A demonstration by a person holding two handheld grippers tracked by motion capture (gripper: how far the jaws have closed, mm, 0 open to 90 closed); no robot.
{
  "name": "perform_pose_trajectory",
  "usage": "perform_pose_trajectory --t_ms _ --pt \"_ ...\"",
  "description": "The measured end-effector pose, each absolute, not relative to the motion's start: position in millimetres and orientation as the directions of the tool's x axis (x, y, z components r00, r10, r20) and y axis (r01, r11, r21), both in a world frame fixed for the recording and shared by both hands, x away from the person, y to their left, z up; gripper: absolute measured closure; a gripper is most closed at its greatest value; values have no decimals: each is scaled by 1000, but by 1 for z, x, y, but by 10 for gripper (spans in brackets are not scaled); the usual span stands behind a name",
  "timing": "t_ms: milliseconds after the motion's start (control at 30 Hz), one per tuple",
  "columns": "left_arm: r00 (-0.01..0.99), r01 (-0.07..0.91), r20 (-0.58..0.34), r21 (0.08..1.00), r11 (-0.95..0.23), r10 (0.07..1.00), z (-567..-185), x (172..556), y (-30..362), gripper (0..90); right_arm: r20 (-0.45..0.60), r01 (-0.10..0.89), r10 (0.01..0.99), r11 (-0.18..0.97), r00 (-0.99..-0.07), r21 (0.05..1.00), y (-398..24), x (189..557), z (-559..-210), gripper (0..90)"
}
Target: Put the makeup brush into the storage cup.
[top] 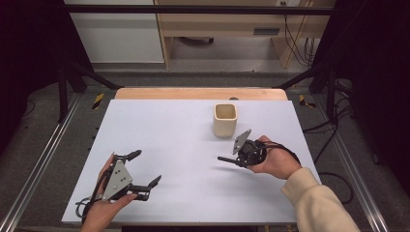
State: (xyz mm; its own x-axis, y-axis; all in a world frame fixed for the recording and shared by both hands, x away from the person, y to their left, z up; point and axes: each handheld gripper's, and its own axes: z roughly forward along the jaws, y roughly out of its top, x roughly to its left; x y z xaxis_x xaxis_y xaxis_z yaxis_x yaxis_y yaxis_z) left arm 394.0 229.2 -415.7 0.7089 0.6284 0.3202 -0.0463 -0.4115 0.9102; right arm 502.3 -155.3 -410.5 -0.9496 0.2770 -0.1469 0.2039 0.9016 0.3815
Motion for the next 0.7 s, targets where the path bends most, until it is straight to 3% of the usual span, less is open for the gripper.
perform_pose_trajectory --t_ms 467,700 --pt "777 -100 408 832 -545 480 -407 410 165 18 -158 197 269 909 -950 367 -143 500 -391 789" --pt "773 -138 474 774 -618 421 -410 414 133 84 -168 167 238 921 -957 352 -134 499 -375 788"
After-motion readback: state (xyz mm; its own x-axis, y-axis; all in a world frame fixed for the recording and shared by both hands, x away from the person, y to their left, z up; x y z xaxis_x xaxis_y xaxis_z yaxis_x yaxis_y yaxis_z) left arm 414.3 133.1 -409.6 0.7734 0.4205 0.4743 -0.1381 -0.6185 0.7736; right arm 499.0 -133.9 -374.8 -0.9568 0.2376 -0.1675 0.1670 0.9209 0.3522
